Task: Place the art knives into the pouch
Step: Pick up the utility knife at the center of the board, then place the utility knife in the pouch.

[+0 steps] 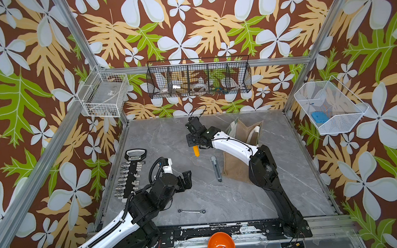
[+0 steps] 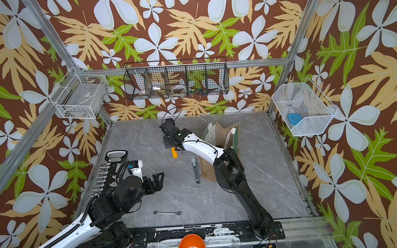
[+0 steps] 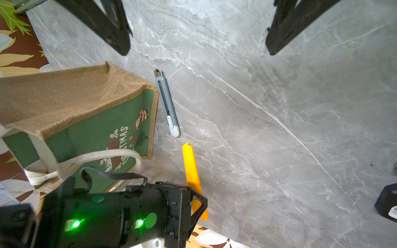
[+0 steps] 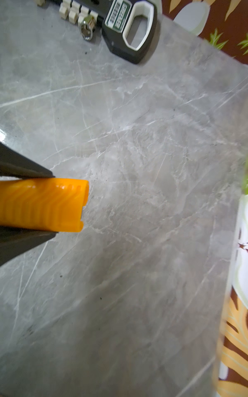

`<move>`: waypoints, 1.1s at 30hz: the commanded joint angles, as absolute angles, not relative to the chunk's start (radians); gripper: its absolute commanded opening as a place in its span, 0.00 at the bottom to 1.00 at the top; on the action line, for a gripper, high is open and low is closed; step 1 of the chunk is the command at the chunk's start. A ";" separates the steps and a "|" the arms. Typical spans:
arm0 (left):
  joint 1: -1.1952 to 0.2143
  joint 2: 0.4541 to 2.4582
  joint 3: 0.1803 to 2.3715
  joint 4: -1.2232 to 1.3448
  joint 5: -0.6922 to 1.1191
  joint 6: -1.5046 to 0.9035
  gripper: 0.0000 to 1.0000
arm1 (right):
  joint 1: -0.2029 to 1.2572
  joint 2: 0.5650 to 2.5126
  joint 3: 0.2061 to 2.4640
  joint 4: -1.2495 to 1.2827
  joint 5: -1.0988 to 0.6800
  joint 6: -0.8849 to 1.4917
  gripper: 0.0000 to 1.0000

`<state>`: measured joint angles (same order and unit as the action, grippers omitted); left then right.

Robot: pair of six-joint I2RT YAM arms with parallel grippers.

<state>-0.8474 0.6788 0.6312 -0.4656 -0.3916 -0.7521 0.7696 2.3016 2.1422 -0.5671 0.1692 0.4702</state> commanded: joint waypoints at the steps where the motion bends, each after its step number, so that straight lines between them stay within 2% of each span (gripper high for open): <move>1: -0.846 0.680 0.657 -0.458 -0.369 -0.730 1.00 | 0.770 2.244 2.156 -0.590 0.208 0.457 0.31; 12: -0.847 0.703 0.687 -0.448 -0.363 -0.694 1.00 | 0.768 1.951 2.004 -0.560 0.386 0.412 0.31; 26: -0.847 0.855 0.716 -0.330 -0.321 -0.657 1.00 | 0.721 1.616 1.588 -0.423 0.677 0.413 0.30; 33: -0.847 0.964 0.761 -0.293 -0.331 -0.639 1.00 | 0.663 1.538 1.431 -0.363 0.681 0.438 0.31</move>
<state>-0.8474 0.9489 0.7528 -0.3359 -0.3172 -0.6529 0.6792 1.5509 1.4548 -0.4038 0.6502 0.4149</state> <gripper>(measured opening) 0.998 0.309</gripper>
